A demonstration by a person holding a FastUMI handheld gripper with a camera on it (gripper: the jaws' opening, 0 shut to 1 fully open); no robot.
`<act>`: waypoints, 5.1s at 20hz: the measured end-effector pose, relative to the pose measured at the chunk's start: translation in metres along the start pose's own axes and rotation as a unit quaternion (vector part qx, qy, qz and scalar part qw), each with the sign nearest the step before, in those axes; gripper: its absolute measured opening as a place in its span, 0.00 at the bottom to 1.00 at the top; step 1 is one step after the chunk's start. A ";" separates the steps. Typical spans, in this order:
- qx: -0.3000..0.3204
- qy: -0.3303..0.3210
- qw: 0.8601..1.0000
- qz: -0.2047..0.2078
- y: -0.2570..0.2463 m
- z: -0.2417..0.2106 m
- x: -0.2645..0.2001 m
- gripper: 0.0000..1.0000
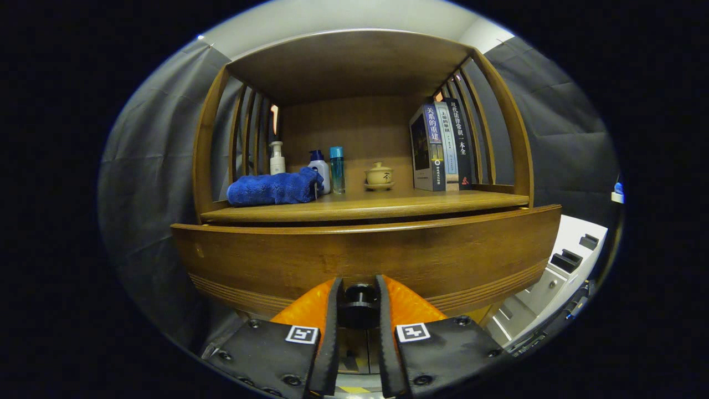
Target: Pull open the drawer, take out the items inside it, and place them on the countertop above the cabinet.
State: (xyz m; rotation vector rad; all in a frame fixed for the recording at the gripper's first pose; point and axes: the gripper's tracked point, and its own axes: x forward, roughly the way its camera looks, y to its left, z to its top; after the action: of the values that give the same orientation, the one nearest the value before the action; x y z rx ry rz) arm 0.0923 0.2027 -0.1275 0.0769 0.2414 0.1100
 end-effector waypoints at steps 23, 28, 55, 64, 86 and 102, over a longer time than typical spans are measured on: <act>-0.033 0.001 0.999 0.010 0.001 -0.016 -0.072 0.54; -0.019 0.024 0.999 0.009 -0.003 -0.028 -0.042 0.61; -0.016 0.053 0.998 0.025 0.010 -0.046 -0.105 0.35; -0.011 0.061 0.998 0.027 0.013 -0.048 -0.103 0.60; 0.025 0.061 0.991 0.118 0.028 0.163 -0.035 0.98; -0.033 0.344 0.937 0.055 0.022 0.011 0.049 0.91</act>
State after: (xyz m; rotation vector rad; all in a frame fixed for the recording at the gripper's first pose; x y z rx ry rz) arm 0.1398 0.2298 -0.1259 -0.0194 0.9362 0.2552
